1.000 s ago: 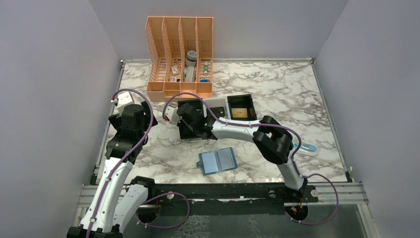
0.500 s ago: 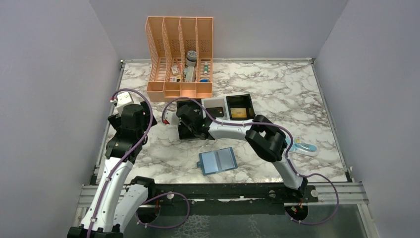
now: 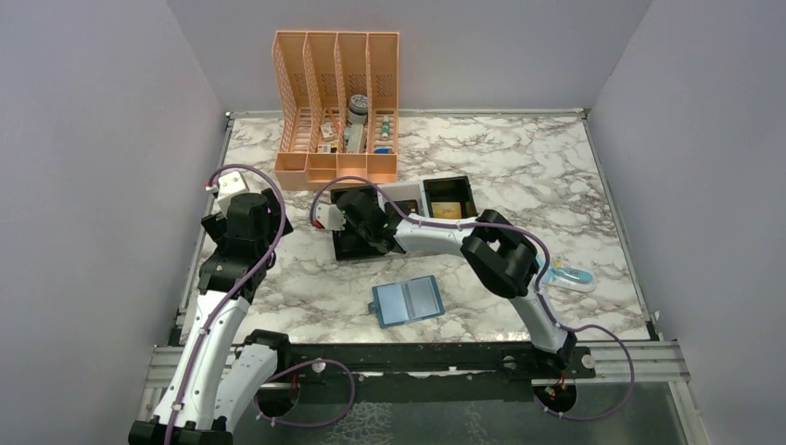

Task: Take the credit cards out of the card holder

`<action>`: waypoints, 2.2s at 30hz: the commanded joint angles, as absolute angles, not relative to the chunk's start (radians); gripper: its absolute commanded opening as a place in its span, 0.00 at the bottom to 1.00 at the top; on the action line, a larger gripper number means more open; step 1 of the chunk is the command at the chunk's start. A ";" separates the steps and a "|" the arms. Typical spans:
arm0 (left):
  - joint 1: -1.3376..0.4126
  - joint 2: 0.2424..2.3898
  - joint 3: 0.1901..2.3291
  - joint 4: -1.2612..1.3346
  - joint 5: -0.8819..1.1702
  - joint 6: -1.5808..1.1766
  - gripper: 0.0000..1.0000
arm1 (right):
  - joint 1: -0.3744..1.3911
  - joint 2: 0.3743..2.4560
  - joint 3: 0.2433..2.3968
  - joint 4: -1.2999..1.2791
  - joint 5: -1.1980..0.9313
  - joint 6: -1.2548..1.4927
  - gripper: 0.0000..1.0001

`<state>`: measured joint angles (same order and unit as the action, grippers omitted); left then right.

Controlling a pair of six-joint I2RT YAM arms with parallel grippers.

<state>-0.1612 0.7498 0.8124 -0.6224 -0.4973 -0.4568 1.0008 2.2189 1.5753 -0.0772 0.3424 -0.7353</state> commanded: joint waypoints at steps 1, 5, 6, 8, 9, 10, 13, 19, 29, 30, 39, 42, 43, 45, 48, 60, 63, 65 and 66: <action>-0.148 0.761 0.812 -0.628 -0.473 -0.447 0.99 | 1.000 2.207 1.596 -0.127 0.276 -0.724 0.34; -0.146 0.764 0.810 -0.626 -0.468 -0.445 0.99 | 0.997 2.198 1.598 -0.147 0.269 -0.720 0.35; -0.145 0.764 0.810 -0.626 -0.467 -0.445 0.99 | 0.996 2.194 1.599 -0.152 0.266 -0.717 0.35; -0.144 0.766 0.811 -0.625 -0.463 -0.445 0.99 | 0.997 2.182 1.602 -0.162 0.252 -0.709 0.35; -0.143 0.767 0.810 -0.624 -0.462 -0.445 0.99 | 0.996 2.175 1.603 -0.163 0.243 -0.701 0.35; -0.143 0.768 0.810 -0.625 -0.458 -0.444 0.99 | 0.996 2.165 1.602 -0.162 0.242 -0.691 0.35; -0.141 0.774 0.811 -0.623 -0.443 -0.439 0.99 | 0.996 2.108 1.599 -0.135 0.259 -0.626 0.35; -0.140 0.779 0.803 -0.603 -0.378 -0.420 0.99 | 0.980 1.830 1.389 -0.025 0.282 -0.271 0.38; -0.141 0.872 0.774 -0.493 0.077 -0.327 0.99 | 0.779 1.353 0.822 -0.152 0.064 0.538 0.43; -0.141 0.886 0.767 -0.485 0.138 -0.330 0.99 | 0.772 1.325 0.774 -0.149 0.016 0.587 0.43; -0.359 0.937 0.677 -0.423 0.301 -0.544 0.91 | 0.770 1.188 0.525 -0.053 -0.196 0.806 0.43; -0.496 0.950 0.653 -0.424 0.233 -0.618 0.88 | 0.770 1.183 0.515 -0.068 -0.220 0.798 0.42; -0.527 0.954 0.645 -0.426 0.216 -0.639 0.86 | 0.770 1.184 0.513 -0.071 -0.232 0.793 0.42; -0.574 0.958 0.626 -0.435 0.181 -0.688 0.84 | 0.770 1.192 0.511 -0.075 -0.262 0.784 0.40; -0.632 0.965 0.603 -0.436 0.158 -0.718 0.83 | 0.770 1.204 0.500 -0.064 -0.316 0.772 0.37; -0.819 1.117 0.599 -0.451 0.063 -0.777 0.76 | 0.771 1.271 0.478 -0.074 -0.341 0.783 0.32; -0.840 1.151 0.603 -0.451 0.055 -0.776 0.74 | 0.770 1.284 0.474 -0.071 -0.338 0.785 0.31; -0.852 1.173 0.606 -0.450 0.047 -0.775 0.72 | 0.770 1.292 0.474 -0.073 -0.333 0.784 0.31; -0.859 1.183 0.606 -0.451 0.038 -0.775 0.71 | 0.770 1.294 0.474 -0.073 -0.331 0.783 0.31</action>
<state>-0.8345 1.1500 0.6014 -0.4465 0.0906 -0.7612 0.7666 1.2793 0.4854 -0.0933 -0.3164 0.7753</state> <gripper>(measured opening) 0.727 0.311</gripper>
